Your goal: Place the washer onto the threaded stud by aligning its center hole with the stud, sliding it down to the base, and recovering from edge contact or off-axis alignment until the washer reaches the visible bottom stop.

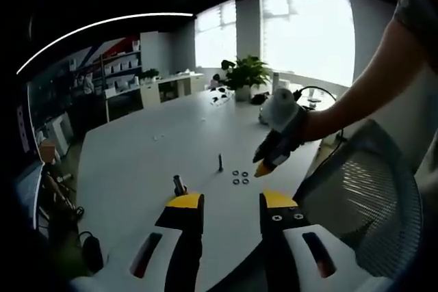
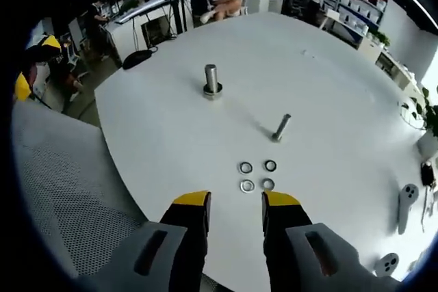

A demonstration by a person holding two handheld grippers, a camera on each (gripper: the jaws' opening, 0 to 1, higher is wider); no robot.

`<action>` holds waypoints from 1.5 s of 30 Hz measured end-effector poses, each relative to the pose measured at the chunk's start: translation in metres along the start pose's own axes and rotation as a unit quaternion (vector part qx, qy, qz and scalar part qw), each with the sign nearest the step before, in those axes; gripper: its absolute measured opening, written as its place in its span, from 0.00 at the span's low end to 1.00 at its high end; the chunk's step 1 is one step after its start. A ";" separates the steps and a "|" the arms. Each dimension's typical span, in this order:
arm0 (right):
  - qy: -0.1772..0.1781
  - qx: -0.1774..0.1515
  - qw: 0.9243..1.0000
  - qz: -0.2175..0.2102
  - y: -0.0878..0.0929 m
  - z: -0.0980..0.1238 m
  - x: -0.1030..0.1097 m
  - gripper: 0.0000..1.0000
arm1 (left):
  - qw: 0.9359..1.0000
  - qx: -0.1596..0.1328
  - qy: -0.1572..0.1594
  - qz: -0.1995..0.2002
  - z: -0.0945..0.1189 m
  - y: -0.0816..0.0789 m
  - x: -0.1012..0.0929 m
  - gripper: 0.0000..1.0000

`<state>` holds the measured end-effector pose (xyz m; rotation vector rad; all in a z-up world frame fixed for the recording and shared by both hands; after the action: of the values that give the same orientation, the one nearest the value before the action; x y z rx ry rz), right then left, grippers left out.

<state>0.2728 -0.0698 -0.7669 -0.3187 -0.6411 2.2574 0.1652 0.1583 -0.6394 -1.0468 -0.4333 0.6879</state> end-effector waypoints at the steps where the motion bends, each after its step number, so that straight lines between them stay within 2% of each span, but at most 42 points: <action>1: -0.001 0.004 1.000 0.001 0.000 -0.002 0.000 0.30 | 1.000 0.001 -0.001 0.001 0.000 0.000 0.000 0.31; 5: -0.014 0.025 1.000 0.002 0.005 -0.012 -0.001 0.25 | 1.000 0.005 -0.006 0.006 0.000 0.002 0.002 0.29; 12: -0.020 0.049 0.999 -0.003 0.015 -0.030 -0.007 0.25 | 1.000 0.011 -0.006 0.003 -0.001 0.003 0.002 0.29; 19: -0.025 0.065 0.998 -0.005 0.021 -0.041 -0.010 0.25 | 1.000 0.012 -0.010 0.007 -0.001 0.003 0.002 0.29; 23: -0.029 0.063 0.998 -0.010 0.019 -0.042 -0.009 0.26 | 1.000 0.009 -0.013 0.006 0.000 0.002 0.002 0.29; 26: -0.031 0.076 0.997 0.015 0.022 -0.046 -0.008 0.26 | 1.000 0.012 -0.013 0.007 -0.001 0.003 0.002 0.29; 29: -0.032 0.082 0.996 0.020 0.022 -0.048 -0.006 0.26 | 1.000 0.012 -0.014 0.006 -0.001 0.003 0.002 0.29; 31: -0.022 0.090 0.994 0.050 0.021 -0.048 -0.008 0.26 | 1.000 0.013 -0.015 0.006 -0.001 0.003 0.003 0.29; 33: -0.025 0.089 0.994 0.061 0.018 -0.050 -0.005 0.25 | 1.000 0.015 -0.016 0.004 -0.001 0.003 0.003 0.29; 37: -0.040 0.098 0.994 0.041 0.015 -0.053 -0.010 0.24 | 1.000 0.016 -0.016 0.003 -0.001 0.004 0.003 0.29; 45: -0.044 0.119 0.991 0.049 0.008 -0.056 -0.012 0.22 | 1.000 0.018 -0.012 0.002 -0.001 0.004 0.002 0.29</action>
<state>0.2991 -0.0644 -0.8179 -0.1353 -0.4005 2.4231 0.1664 0.1603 -0.6437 -1.0055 -0.4386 0.7107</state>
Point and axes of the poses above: the point that each gripper's makers call its tool centre point, and the gripper's own axes: z roughly backward along the fingers, x roughly to its left, y roughly out of its underside, the point moved 6 cm from there along z, roughly backward along the fingers, and after that the axes turned 1 degree about -x, right-handed, at the moved point
